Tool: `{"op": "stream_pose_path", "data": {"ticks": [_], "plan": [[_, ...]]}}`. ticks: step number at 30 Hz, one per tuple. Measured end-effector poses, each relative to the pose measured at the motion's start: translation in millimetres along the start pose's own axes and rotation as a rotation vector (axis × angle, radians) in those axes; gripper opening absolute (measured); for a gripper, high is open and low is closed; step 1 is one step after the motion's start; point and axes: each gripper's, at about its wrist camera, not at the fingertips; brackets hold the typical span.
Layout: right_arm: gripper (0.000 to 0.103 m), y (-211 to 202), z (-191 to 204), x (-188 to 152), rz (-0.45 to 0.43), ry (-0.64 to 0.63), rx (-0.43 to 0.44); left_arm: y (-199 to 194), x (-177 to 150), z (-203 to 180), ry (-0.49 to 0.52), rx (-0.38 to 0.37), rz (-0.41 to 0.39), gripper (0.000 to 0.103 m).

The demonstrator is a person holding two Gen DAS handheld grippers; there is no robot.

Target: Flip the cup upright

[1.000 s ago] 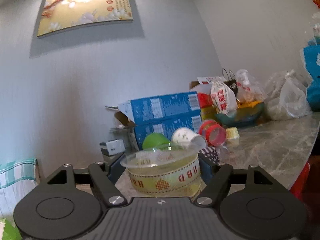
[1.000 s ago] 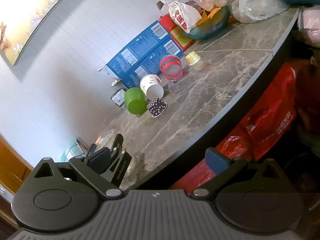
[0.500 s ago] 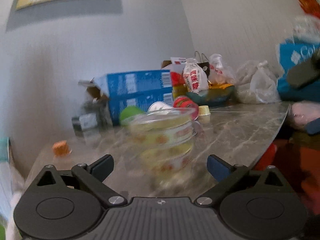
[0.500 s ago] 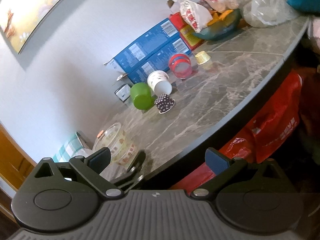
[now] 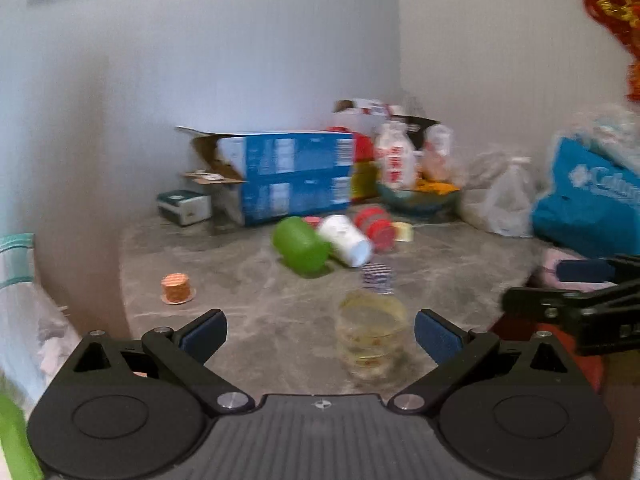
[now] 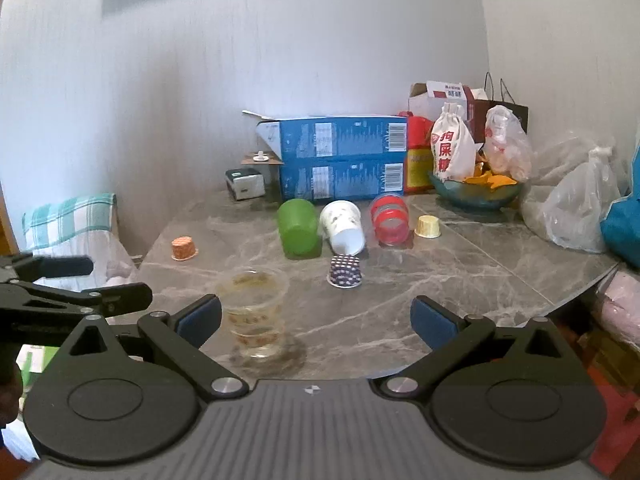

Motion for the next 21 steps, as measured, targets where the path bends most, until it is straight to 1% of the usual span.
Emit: {"op": "stream_pose_path", "data": {"ticks": [1, 2, 4, 7, 9, 12, 16, 21], "plan": [[0.102, -5, 1, 4, 0.003, 0.002, -0.002, -4, 3, 2, -0.001, -0.034, 0.011, 0.101], [0.102, -10, 3, 7, 0.001, 0.008, -0.012, -5, 6, 2, 0.000, -0.044, 0.026, 0.101], [0.102, -18, 4, 13, 0.005, 0.027, -0.023, -7, 11, 4, -0.008, -0.038, 0.056, 0.101], [0.102, -27, 4, 19, 0.023, 0.057, 0.020, -11, 16, 8, -0.016, -0.046, 0.086, 0.101], [0.102, -26, 5, 22, 0.049, 0.064, 0.017, -15, 16, 9, -0.026, -0.048, 0.100, 0.101], [0.102, -26, 8, 23, 0.063, 0.058, 0.007, -20, 16, 12, -0.033, -0.033, 0.094, 0.101], [0.102, -28, 11, 23, 0.052, 0.057, 0.012, -23, 17, 17, -0.064, -0.015, 0.101, 0.101], [0.102, -30, 13, 24, 0.042, 0.062, 0.020, -28, 17, 17, -0.067, -0.004, 0.090, 0.101]]}}
Point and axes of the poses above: each gripper's, at about its wrist camera, not at the fingertips, and y roughly the way its jaws point, z to its left, x to its top, and after that the axes turned 3 degrees about -y, right-handed
